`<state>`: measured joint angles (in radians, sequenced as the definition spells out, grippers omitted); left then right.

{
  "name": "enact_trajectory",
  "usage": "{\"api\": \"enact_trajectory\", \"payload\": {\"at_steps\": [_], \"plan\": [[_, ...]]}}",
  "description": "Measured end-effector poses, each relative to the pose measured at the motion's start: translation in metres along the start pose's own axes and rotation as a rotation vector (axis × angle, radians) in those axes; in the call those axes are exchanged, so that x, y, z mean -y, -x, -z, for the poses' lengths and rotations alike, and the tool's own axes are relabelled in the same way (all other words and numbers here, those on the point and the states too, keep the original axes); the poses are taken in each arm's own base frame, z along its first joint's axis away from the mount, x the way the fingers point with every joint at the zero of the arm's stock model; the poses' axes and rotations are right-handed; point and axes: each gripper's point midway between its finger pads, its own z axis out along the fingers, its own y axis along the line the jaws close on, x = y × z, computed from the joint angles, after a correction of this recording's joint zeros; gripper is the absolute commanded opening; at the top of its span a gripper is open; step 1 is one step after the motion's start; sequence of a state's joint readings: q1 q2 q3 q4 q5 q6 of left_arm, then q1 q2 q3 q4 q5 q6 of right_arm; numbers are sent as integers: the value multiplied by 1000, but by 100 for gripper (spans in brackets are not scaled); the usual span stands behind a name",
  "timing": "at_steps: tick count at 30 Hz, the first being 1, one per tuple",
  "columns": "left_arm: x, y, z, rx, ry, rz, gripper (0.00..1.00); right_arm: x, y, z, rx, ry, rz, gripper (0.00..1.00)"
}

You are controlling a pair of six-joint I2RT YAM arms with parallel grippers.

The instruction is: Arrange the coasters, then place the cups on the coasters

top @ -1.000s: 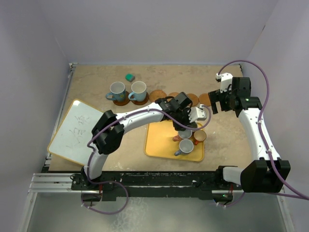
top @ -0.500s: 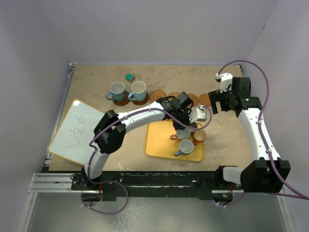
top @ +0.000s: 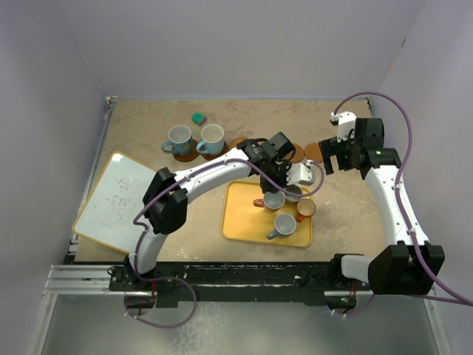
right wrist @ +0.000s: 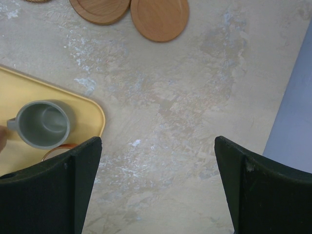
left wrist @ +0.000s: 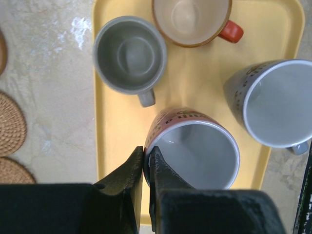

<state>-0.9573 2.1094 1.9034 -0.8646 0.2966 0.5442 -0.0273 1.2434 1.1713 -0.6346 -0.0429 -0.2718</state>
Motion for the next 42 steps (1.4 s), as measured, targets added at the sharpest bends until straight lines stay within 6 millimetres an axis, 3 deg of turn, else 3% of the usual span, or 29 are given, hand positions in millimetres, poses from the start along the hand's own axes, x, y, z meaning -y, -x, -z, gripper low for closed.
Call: {"api": "enact_trajectory", "payload": {"at_steps": [4, 10, 18, 22, 34, 39, 42], "plan": [[-19, -4, 17, 0, 24, 8, 3, 0, 0, 0, 0, 0, 0, 100], [-70, -20, 50, 15, 114, 62, 3, 0, 0, 0, -1, 1, 0, 100], [-128, -26, 94, 62, 241, 87, 3, 0, -1, 0, -3, 1, 0, 100], [-150, -36, 95, 64, 270, 115, 3, 0, -1, 0, -3, 1, 0, 100], [-221, -95, 87, 71, 334, 268, 3, 1, -1, 0, -5, -5, 1, 100], [-236, -113, 86, 77, 355, 334, 3, 1, -1, 0, -6, -6, 1, 100], [-238, -114, 82, 86, 358, 357, 3, 1, -1, 0, -6, -6, 1, 100]]}}
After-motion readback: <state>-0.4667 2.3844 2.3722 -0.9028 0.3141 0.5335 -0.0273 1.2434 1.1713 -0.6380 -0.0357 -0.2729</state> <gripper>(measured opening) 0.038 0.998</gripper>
